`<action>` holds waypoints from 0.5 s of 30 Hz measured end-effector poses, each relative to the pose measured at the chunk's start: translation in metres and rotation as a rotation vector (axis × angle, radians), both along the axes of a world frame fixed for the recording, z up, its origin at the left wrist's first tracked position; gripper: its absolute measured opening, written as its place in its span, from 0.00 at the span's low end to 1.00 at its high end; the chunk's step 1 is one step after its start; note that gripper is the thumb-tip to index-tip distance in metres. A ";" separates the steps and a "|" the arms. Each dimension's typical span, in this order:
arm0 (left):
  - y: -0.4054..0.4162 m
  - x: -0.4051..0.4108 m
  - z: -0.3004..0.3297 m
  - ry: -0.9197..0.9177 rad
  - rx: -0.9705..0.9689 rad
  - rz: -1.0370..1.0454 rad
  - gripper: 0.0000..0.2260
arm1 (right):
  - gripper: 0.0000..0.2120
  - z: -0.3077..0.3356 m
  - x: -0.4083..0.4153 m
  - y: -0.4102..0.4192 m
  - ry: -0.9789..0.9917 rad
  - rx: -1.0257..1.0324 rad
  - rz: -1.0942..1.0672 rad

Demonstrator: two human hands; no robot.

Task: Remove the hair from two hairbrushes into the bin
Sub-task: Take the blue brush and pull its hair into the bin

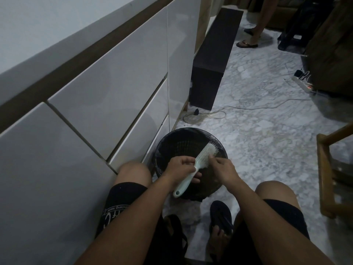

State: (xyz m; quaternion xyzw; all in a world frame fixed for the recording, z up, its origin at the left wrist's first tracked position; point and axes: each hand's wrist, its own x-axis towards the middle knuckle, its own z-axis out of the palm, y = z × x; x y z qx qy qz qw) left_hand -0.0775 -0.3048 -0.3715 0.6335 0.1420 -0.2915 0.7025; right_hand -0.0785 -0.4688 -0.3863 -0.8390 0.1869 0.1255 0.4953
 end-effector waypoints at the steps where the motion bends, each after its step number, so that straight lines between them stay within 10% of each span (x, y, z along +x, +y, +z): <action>1: 0.000 0.000 -0.001 -0.005 0.005 0.016 0.15 | 0.22 0.001 0.001 0.000 -0.017 -0.012 0.016; 15: 0.008 0.011 0.000 -0.018 0.075 0.393 0.14 | 0.15 0.005 0.014 -0.001 -0.215 0.052 -0.198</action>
